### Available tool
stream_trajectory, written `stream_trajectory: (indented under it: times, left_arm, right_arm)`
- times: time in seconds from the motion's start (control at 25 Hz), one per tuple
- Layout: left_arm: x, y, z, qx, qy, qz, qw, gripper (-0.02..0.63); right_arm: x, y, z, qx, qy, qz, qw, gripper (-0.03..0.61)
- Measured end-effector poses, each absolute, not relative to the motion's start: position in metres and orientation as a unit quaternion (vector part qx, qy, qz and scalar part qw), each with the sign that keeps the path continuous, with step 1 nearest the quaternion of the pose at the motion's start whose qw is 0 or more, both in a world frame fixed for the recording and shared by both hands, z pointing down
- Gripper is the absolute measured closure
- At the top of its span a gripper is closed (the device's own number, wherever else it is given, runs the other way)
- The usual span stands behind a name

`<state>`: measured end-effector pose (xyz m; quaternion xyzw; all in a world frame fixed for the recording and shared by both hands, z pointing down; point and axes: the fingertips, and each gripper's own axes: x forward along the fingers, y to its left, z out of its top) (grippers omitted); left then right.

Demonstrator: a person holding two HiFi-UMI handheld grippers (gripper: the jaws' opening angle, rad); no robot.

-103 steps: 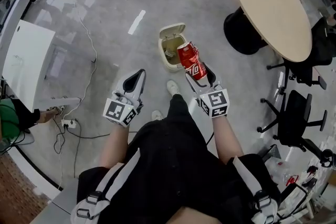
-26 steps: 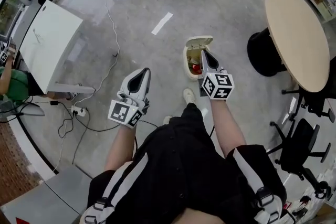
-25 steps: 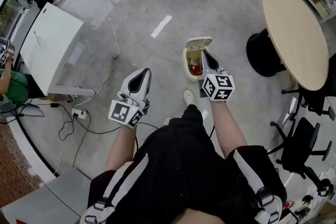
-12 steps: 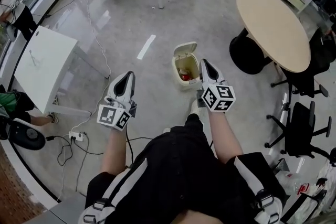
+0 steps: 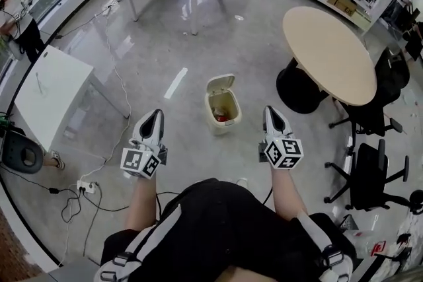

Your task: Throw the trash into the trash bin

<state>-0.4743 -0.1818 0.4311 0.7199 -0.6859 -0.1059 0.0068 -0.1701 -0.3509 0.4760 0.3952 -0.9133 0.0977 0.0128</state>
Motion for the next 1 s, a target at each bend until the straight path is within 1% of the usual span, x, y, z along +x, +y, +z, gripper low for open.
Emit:
stream_trajectory:
  times: [0.2,0.36,0.68,1.0]
  left_arm:
    - [-0.443,-0.185,0.434,0.721,-0.684,-0.113,0.014,0.614]
    - [-0.423,-0.196,0.433,0.725,-0.679,-0.112,0.013,0.614]
    - [-0.376,-0.221,0.428,0.736,-0.666,-0.120,0.009,0.614]
    - [-0.356,-0.229,0.435,0.744,-0.656,-0.127,0.027,0.614]
  right_arm:
    - [-0.145,-0.339,0.466,0.384,-0.921,0.069,0.005,0.574]
    - [-0.140,-0.343,0.465,0.369,-0.928,0.056,0.010,0.574]
    - [-0.133,-0.363,0.470,0.357,-0.930,0.084,0.005,0.574]
    - [-0.118,-0.378,0.471,0.354,-0.932,0.078,0.014,0.574]
